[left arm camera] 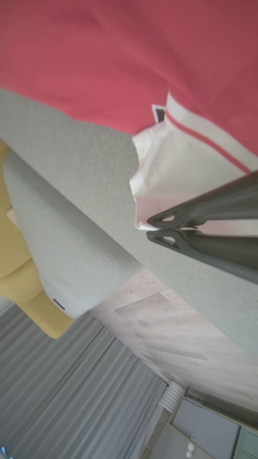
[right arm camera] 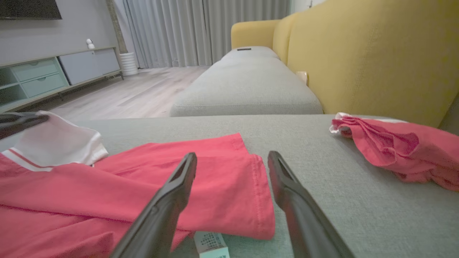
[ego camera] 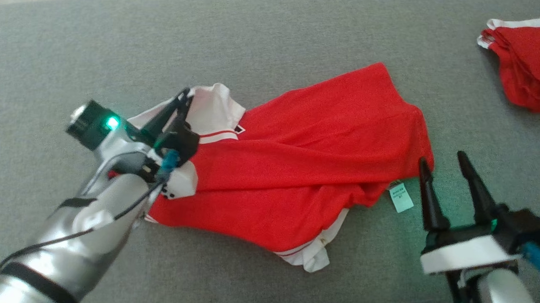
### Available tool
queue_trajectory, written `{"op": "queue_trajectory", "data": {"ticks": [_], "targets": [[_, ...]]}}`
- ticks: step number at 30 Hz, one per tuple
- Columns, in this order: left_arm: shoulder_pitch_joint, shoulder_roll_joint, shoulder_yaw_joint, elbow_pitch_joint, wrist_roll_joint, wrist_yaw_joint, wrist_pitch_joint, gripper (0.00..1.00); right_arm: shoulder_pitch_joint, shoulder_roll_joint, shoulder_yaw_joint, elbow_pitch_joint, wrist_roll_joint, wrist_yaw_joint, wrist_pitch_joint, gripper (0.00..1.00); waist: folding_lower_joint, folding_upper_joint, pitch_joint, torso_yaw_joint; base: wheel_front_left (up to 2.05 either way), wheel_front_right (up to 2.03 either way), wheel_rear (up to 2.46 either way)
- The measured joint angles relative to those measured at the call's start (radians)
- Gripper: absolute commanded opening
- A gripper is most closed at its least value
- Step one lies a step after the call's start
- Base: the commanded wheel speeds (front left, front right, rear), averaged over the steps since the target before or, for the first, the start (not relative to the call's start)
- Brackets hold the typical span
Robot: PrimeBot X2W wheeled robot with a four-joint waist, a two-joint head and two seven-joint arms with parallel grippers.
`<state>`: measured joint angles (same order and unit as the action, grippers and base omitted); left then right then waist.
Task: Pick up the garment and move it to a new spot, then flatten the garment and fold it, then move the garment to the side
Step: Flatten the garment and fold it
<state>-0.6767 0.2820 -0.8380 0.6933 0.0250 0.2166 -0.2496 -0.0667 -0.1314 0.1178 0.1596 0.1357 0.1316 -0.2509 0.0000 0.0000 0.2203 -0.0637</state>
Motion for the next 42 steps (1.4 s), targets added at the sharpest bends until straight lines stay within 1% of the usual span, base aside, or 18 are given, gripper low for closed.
{"op": "queue_trajectory", "data": {"ticks": [4,6,9,12,14,17,19,22,25,31,32,33,34,35,37,38,42], "targets": [[0.037,0.06,0.05,-0.149,-0.05,0.014,0.0,0.0,-0.09,-0.047,0.005,0.131,0.097,0.0,0.014,1.0,0.0,0.0,-0.001,0.02,0.0,0.0,0.0],[0.06,0.088,0.059,-0.21,-0.056,0.023,0.0,0.0,-0.154,-0.078,0.011,0.19,0.18,0.0,0.072,1.0,0.0,0.0,0.004,0.03,0.0,0.0,0.0],[0.086,0.11,0.069,-0.272,-0.063,0.024,-0.007,0.0,-0.266,-0.151,0.063,0.254,0.336,0.0,0.206,1.0,0.0,0.0,0.013,0.044,0.0,0.0,0.0],[0.088,0.115,0.069,-0.309,-0.063,0.024,-0.007,0.0,-0.354,-0.222,0.122,0.273,0.533,0.0,0.335,1.0,0.0,0.0,0.025,0.061,0.0,0.0,0.0],[0.088,0.114,0.068,-0.321,-0.063,0.022,-0.007,0.0,-0.389,-0.274,0.163,0.274,0.642,0.0,0.42,1.0,0.0,0.0,0.033,0.074,0.0,0.0,0.0],[0.087,0.114,0.066,-0.331,-0.063,0.021,-0.007,0.0,-0.403,-0.347,0.21,0.276,0.763,0.0,0.518,1.0,0.0,0.0,0.044,0.093,0.0,0.0,0.0],[0.085,0.112,0.063,-0.333,-0.063,0.021,-0.007,0.0,-0.403,-0.384,0.243,0.275,0.831,0.0,0.572,1.0,0.0,0.0,0.049,0.104,0.0,0.0,0.0],[0.081,0.112,0.059,-0.336,-0.063,0.021,-0.007,0.0,-0.404,-0.418,0.281,0.262,0.906,0.0,0.615,1.0,0.0,0.0,0.054,0.116,0.0,0.0,0.0],[0.08,0.112,0.057,-0.338,-0.063,0.021,-0.007,0.0,-0.413,-0.447,0.321,0.254,0.937,0.0,0.627,1.0,0.0,0.0,0.058,0.125,0.0,0.0,0.0],[0.078,0.111,0.045,-0.338,-0.063,0.021,-0.007,0.0,-0.443,-0.48,0.374,0.273,0.963,0.0,0.594,1.0,0.0,0.0,0.07,0.145,0.0,0.0,0.0],[0.078,0.111,0.045,-0.338,-0.063,0.021,-0.007,0.0,-0.448,-0.484,0.384,0.278,0.964,0.0,0.592,0.98,0.0,0.0,0.072,0.147,0.0,0.0,0.0],[0.077,0.111,0.044,-0.338,-0.063,0.021,-0.007,0.0,-0.451,-0.486,0.391,0.283,0.966,0.0,0.583,0.89,0.0,0.0,0.072,0.149,0.0,0.0,0.0],[0.077,0.111,0.044,-0.338,-0.063,0.021,-0.007,0.0,-0.455,-0.486,0.396,0.287,0.969,0.0,0.571,0.67,0.0,0.0,0.073,0.15,0.0,0.0,0.0],[0.077,0.111,0.044,-0.338,-0.063,0.021,-0.007,0.0,-0.458,-0.487,0.4,0.29,0.974,0.0,0.561,0.48,0.0,0.0,0.074,0.151,0.0,0.0,0.0],[0.077,0.111,0.043,-0.337,-0.063,0.021,-0.007,0.0,-0.462,-0.491,0.415,0.294,0.986,0.0,0.551,0.21,0.0,0.0,0.075,0.152,0.0,0.0,0.0],[0.077,0.111,0.043,-0.337,-0.063,0.021,-0.007,0.0,-0.463,-0.494,0.423,0.296,0.992,0.0,0.545,0.01,0.0,0.0,0.075,0.151,0.0,0.0,0.0],[0.075,0.112,0.043,-0.334,-0.063,0.021,-0.007,0.0,-0.471,-0.512,0.448,0.303,1.019,0.0,0.531,0.0,0.0,0.0,0.077,0.149,0.0,0.0,0.0]]}}
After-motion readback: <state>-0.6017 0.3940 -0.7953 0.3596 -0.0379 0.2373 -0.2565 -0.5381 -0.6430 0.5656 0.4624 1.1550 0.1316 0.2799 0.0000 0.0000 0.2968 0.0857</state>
